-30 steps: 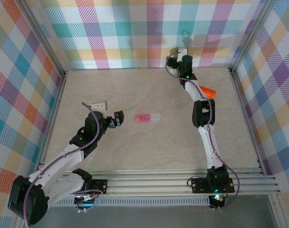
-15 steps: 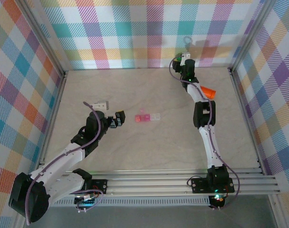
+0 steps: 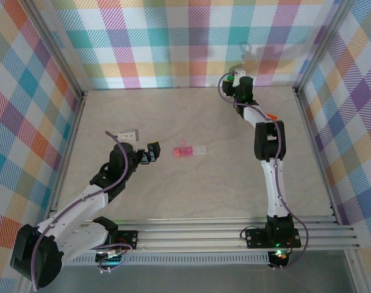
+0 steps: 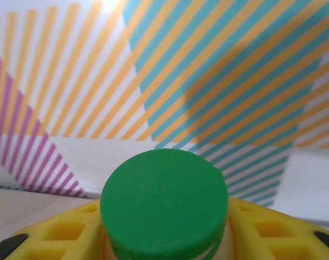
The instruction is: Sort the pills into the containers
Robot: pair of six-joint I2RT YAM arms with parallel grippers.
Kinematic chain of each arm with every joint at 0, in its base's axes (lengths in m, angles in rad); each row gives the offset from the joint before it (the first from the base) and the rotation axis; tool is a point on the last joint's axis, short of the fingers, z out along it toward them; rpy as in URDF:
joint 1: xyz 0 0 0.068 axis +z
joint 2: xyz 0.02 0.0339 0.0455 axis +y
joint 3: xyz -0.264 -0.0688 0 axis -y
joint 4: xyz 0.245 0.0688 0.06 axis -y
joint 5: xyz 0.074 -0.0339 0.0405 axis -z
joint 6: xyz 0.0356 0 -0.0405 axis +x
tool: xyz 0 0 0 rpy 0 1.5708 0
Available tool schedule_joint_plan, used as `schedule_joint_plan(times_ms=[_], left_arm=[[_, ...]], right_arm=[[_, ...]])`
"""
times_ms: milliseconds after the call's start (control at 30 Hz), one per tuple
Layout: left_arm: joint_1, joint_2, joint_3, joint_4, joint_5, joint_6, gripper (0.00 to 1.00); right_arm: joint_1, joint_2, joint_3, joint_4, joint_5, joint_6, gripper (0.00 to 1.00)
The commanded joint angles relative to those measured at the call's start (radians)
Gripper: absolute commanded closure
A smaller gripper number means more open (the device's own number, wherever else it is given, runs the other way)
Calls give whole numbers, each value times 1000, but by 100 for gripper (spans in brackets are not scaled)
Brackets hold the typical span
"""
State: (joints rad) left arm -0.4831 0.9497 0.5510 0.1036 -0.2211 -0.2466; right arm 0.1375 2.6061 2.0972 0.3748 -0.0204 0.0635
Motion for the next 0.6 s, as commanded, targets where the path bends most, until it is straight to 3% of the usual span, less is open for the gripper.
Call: schedule_joint_plan(times_ms=[0, 167, 300, 433, 567], left_arm=[[-12, -39, 10, -16, -16, -6, 0], [-14, -94, 14, -46, -43, -7, 0], [-17, -137, 13, -60, -50, -12, 0], [-21, -173, 8, -62, -39, -19, 0], [-25, -198, -6, -39, -21, -25, 0]], right_arm=[[9, -213, -176, 179, -16, -3, 59], [45, -524, -554, 185, 66, 17, 60], [122, -789, -779, 3, 166, 29, 62], [227, -1046, -974, -220, 263, 138, 61], [328, -1272, -1189, -314, 295, 270, 59]])
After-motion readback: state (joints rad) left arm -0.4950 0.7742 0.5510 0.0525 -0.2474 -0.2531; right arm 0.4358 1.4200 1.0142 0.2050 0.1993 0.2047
